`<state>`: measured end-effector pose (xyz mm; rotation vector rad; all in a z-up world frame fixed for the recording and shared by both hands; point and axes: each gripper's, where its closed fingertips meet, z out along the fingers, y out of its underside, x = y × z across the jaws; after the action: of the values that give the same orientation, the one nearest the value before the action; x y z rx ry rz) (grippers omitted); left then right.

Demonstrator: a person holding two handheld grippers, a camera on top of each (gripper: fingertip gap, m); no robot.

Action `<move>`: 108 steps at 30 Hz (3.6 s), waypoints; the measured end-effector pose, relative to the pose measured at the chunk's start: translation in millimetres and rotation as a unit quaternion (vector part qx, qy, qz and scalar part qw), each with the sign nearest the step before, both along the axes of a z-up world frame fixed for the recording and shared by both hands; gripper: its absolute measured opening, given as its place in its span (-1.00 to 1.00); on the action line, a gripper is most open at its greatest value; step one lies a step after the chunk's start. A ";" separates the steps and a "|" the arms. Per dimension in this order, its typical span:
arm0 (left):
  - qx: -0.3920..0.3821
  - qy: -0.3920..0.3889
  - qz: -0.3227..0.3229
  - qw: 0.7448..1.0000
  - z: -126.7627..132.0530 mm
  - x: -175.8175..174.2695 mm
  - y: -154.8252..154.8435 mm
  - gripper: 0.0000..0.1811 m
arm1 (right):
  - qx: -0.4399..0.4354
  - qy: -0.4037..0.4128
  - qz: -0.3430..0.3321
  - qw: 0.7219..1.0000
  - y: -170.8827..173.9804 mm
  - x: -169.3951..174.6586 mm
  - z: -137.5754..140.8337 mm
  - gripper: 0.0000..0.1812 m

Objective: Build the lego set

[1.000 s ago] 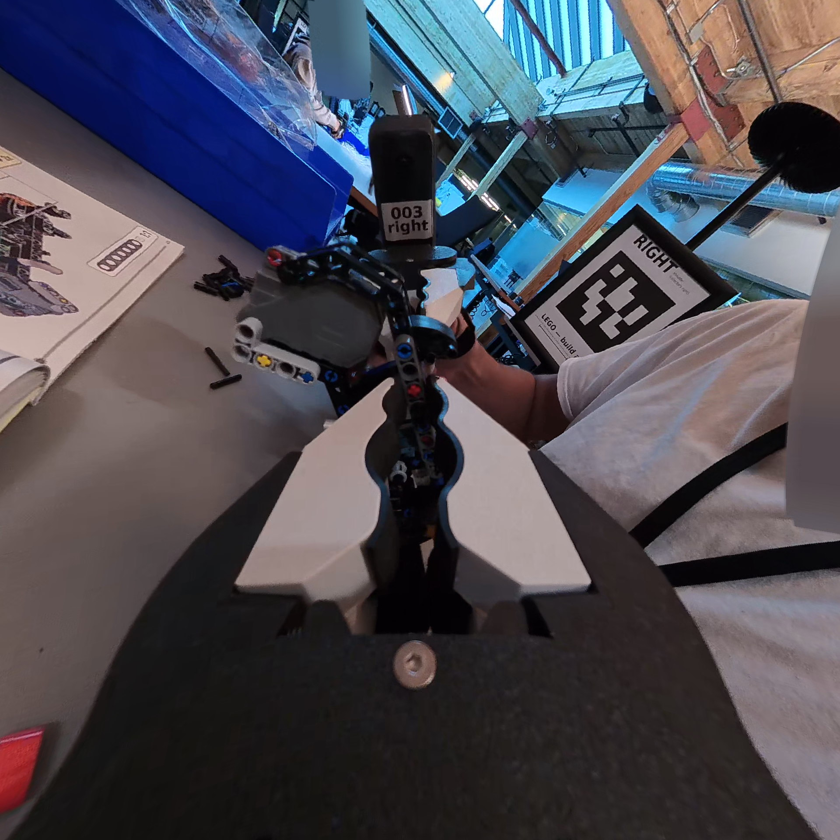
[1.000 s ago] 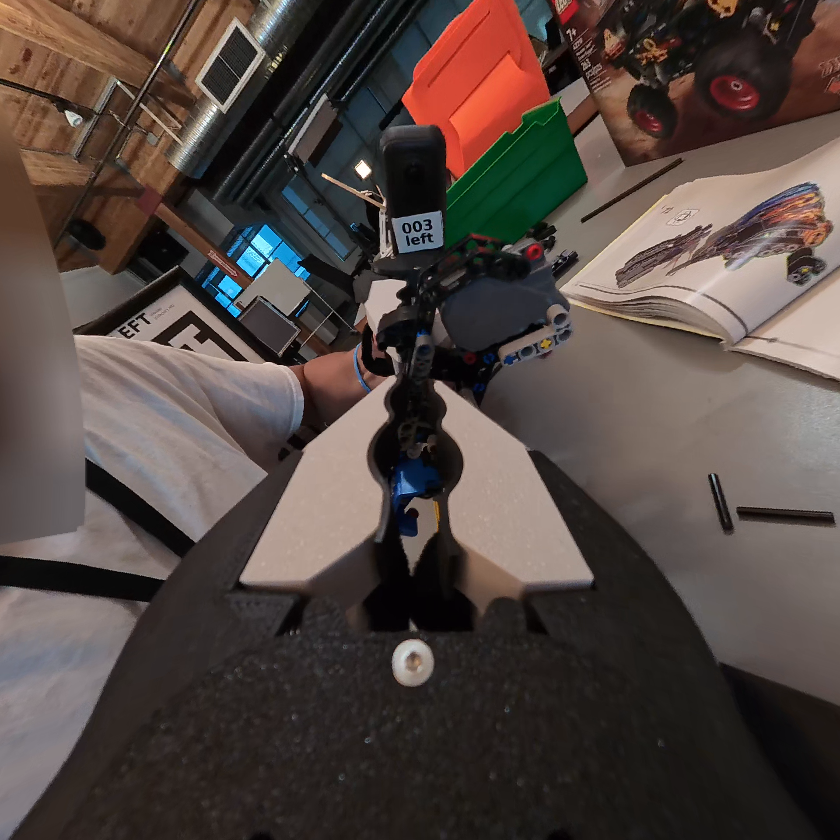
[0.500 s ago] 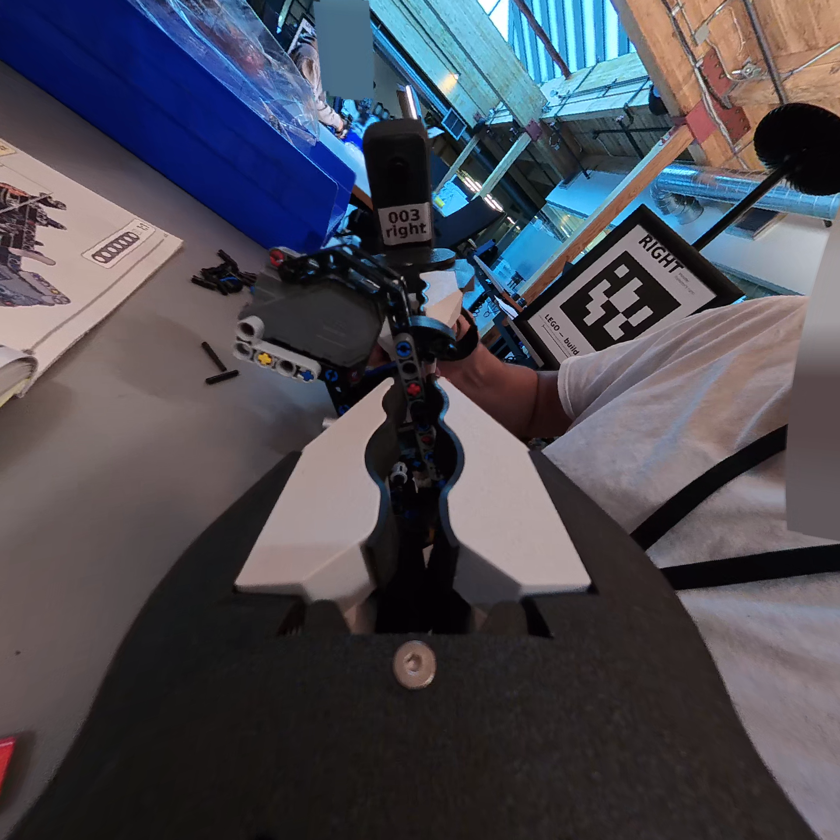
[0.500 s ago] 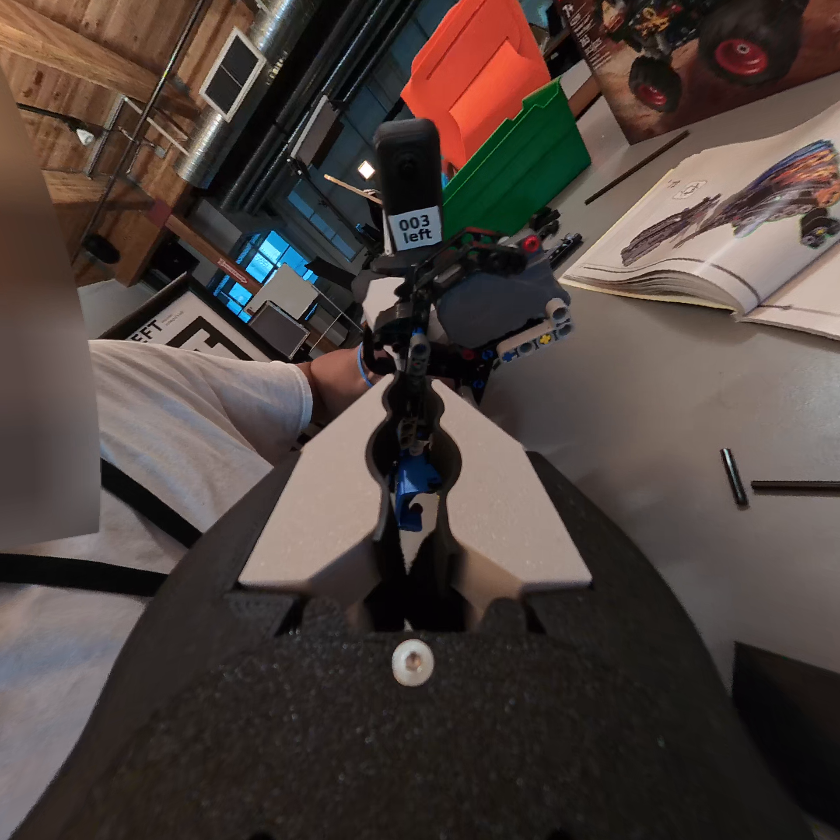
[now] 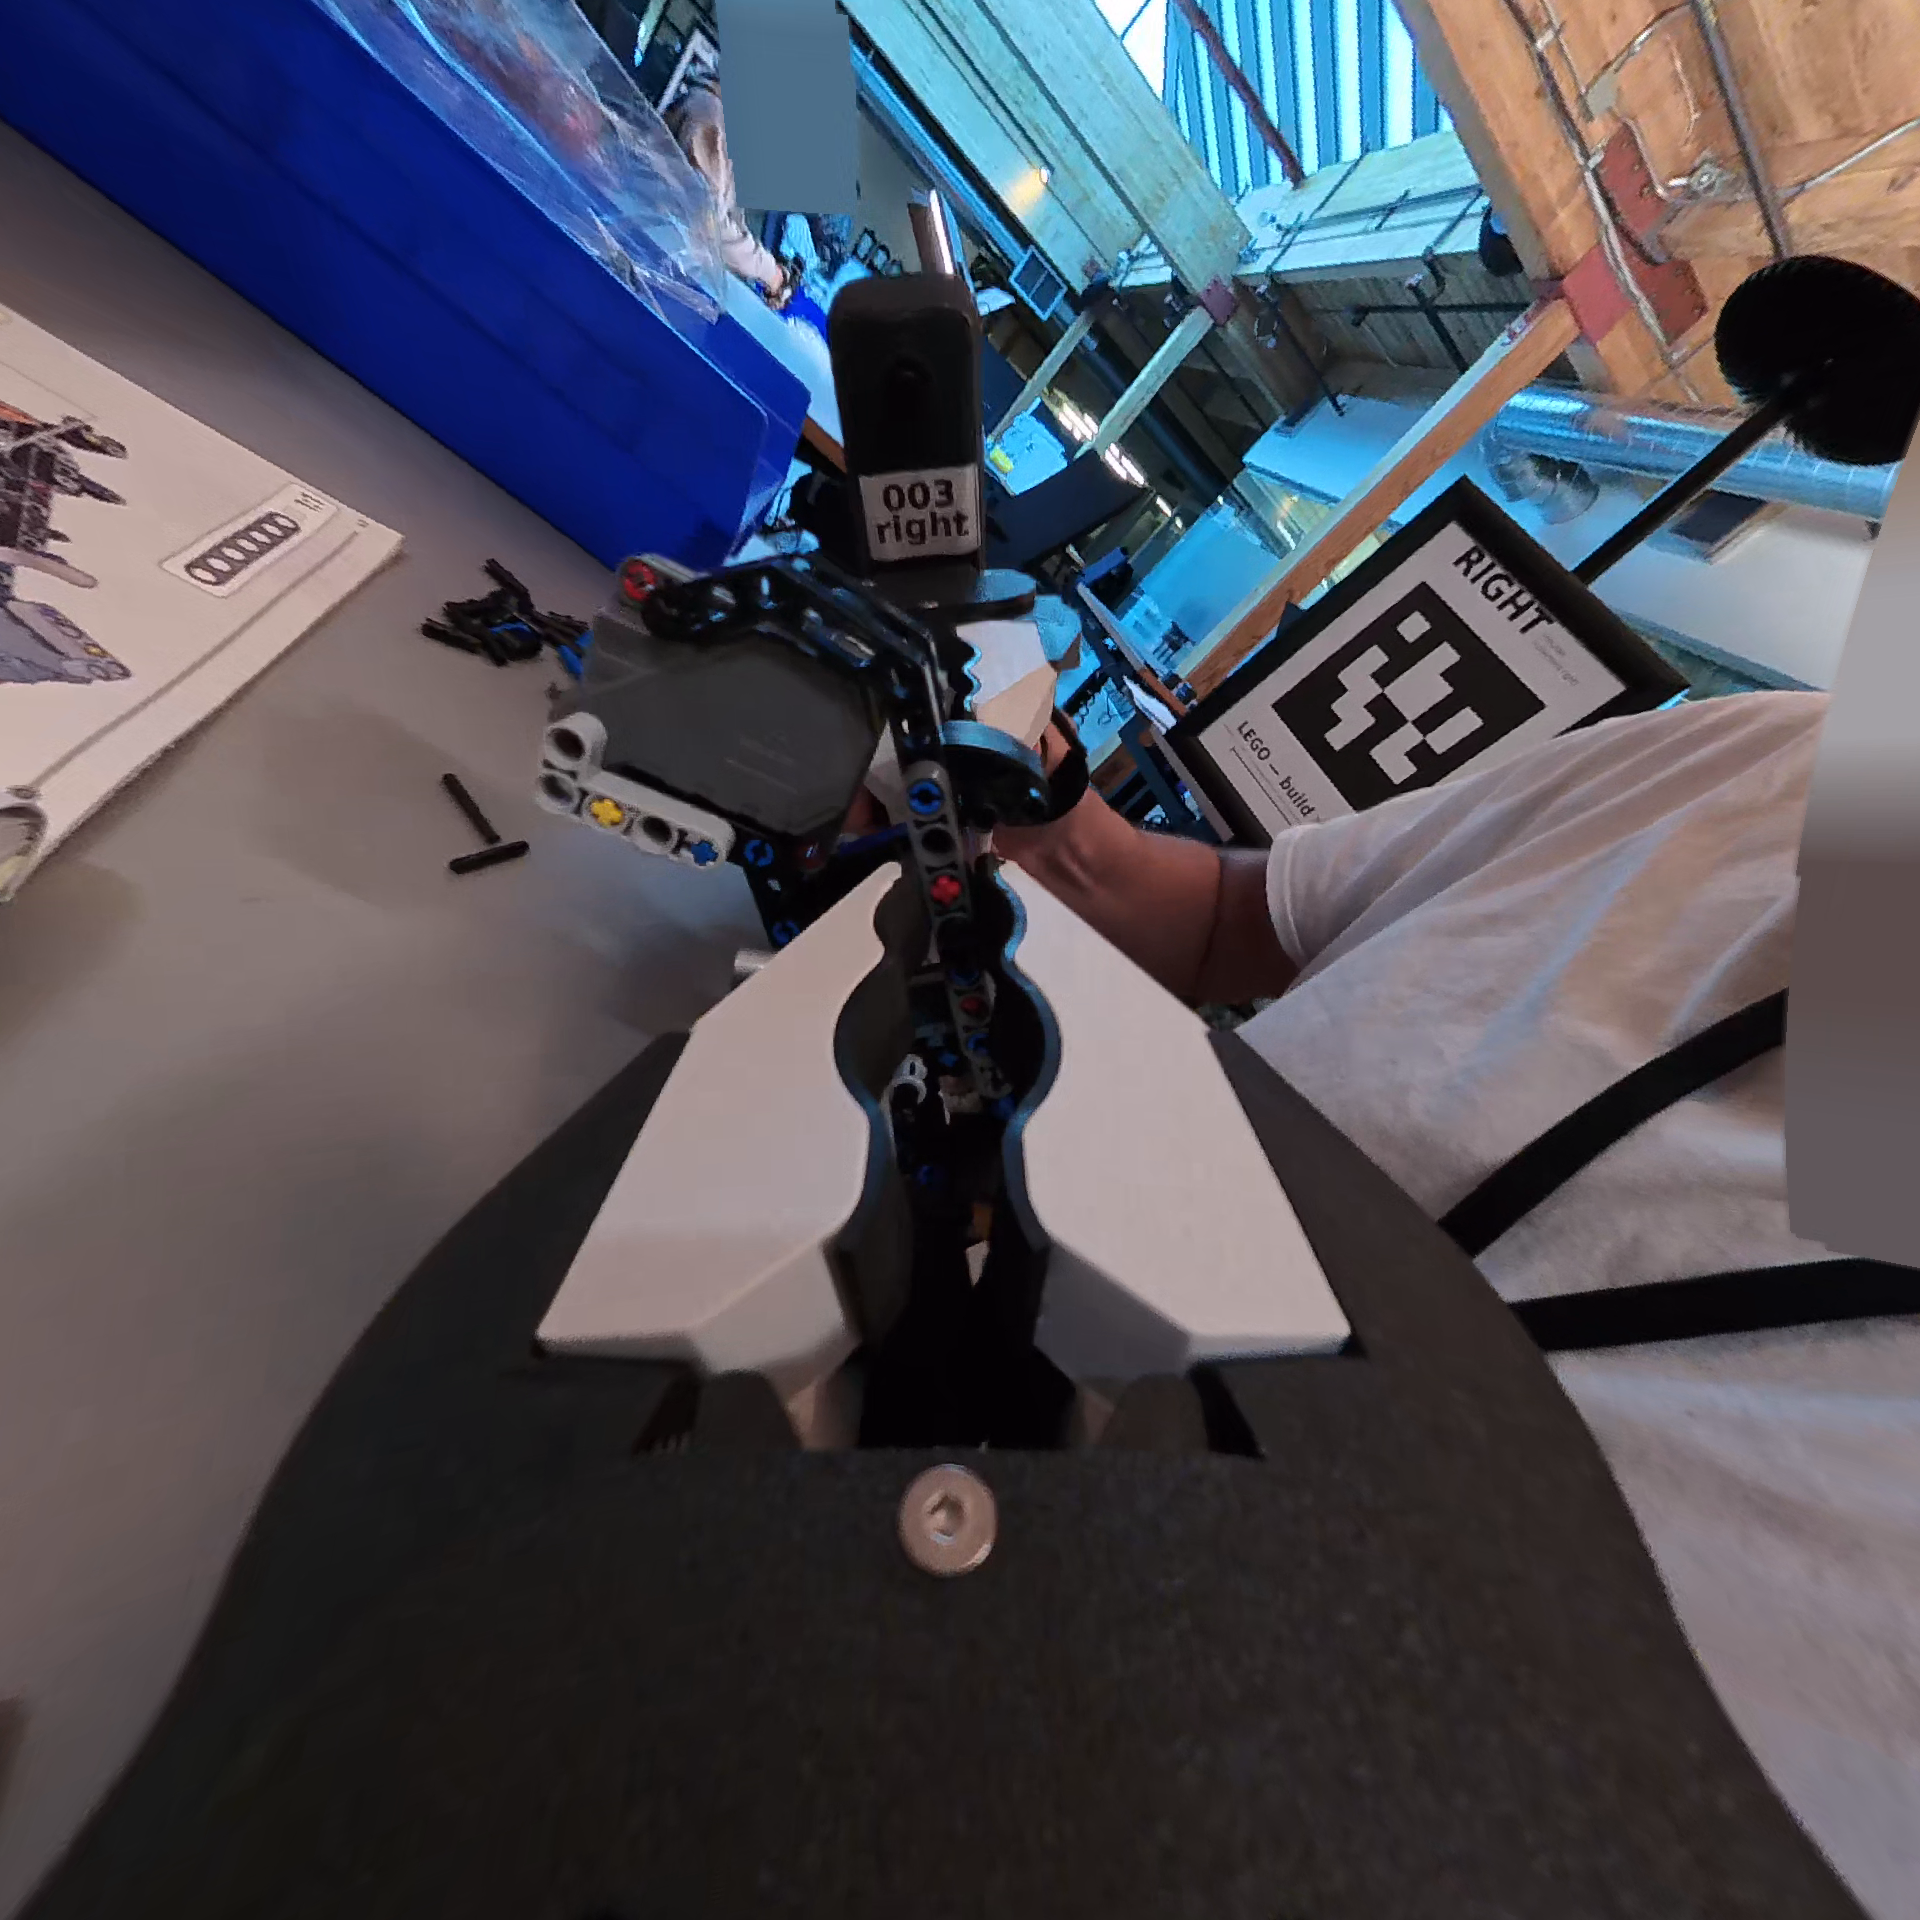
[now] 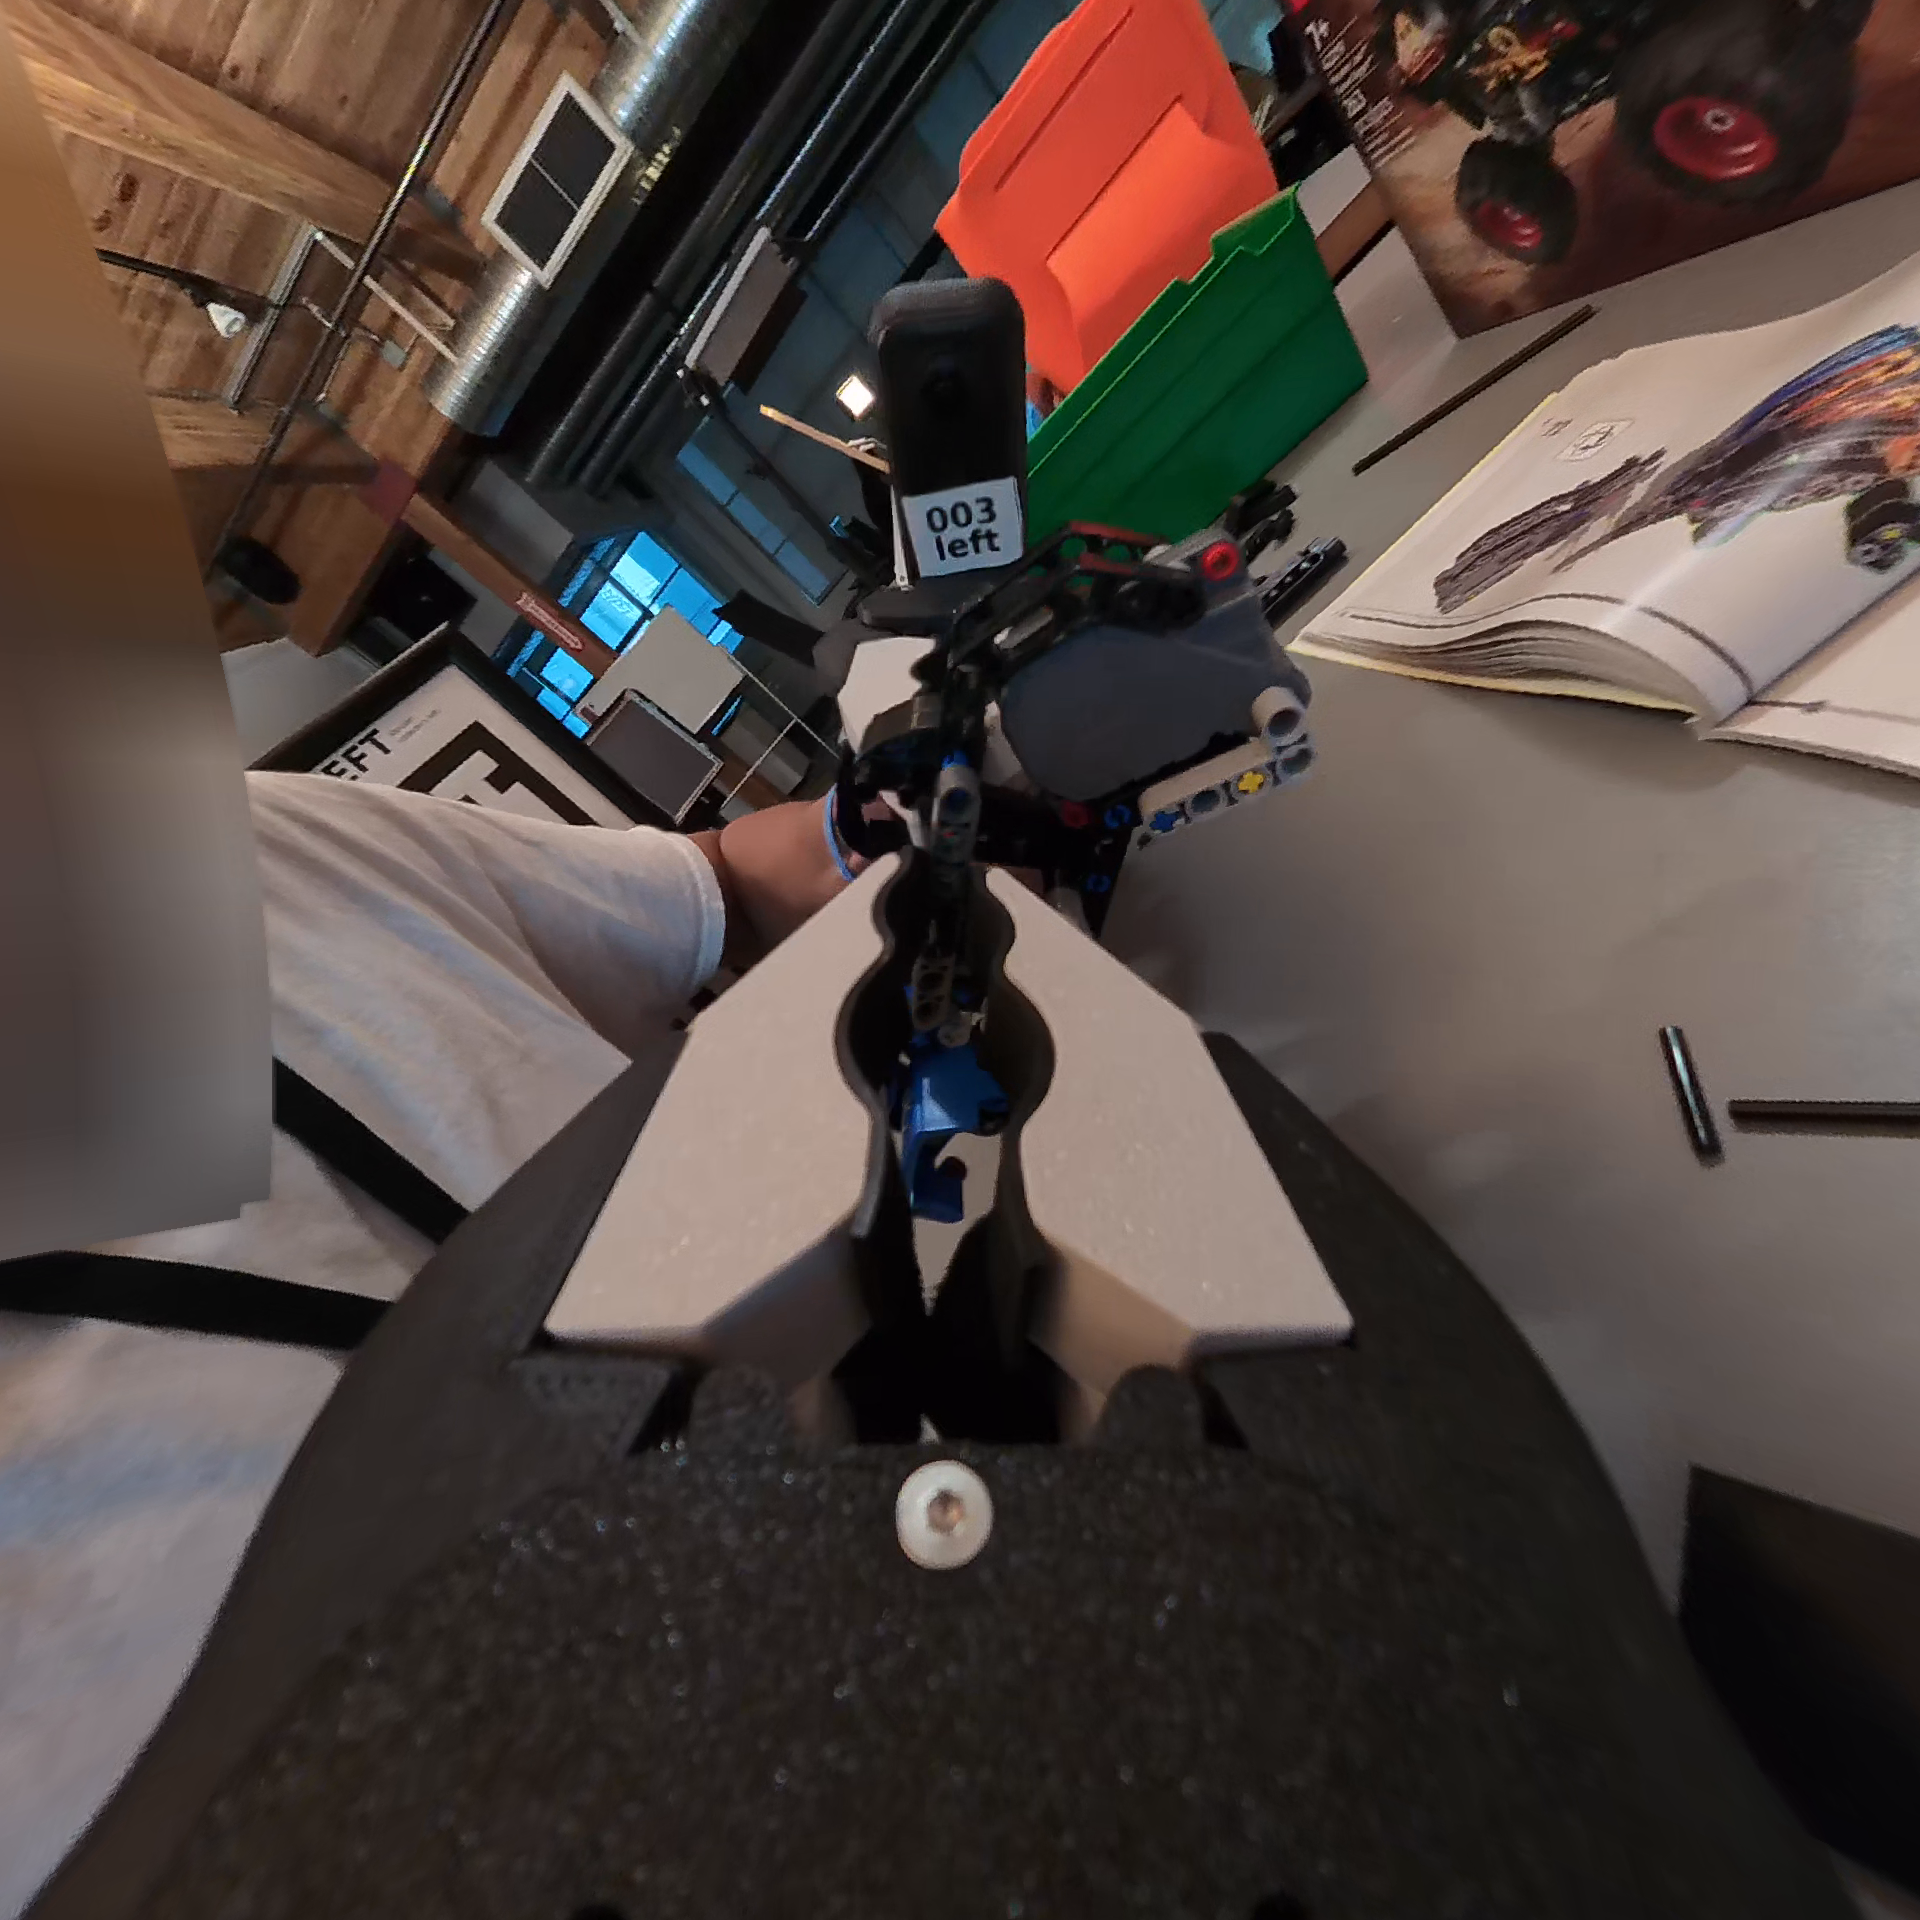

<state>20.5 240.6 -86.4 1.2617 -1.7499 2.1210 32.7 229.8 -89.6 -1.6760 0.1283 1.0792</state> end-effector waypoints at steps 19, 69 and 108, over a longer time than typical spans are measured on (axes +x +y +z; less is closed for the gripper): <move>0.016 -0.004 -0.022 1.000 -1.6 -4.5 1.4 -0.93 | 0.000 0.020 0.004 1.000 2.9 4.7 5.0 -0.93; 0.029 0.030 -0.069 0.997 -22.2 -11.7 -10.5 -0.92 | -0.053 0.010 0.040 0.998 -0.2 -8.9 -15.9 -0.93; 0.035 0.035 -0.088 0.995 -26.0 -16.0 -15.1 -0.92 | -0.056 -0.012 0.047 0.997 -6.0 -6.7 -17.3 -0.91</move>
<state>4.4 225.5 -112.4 1.1375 -1.8452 1.9130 26.0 223.9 -106.9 -1.8113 0.0965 1.1387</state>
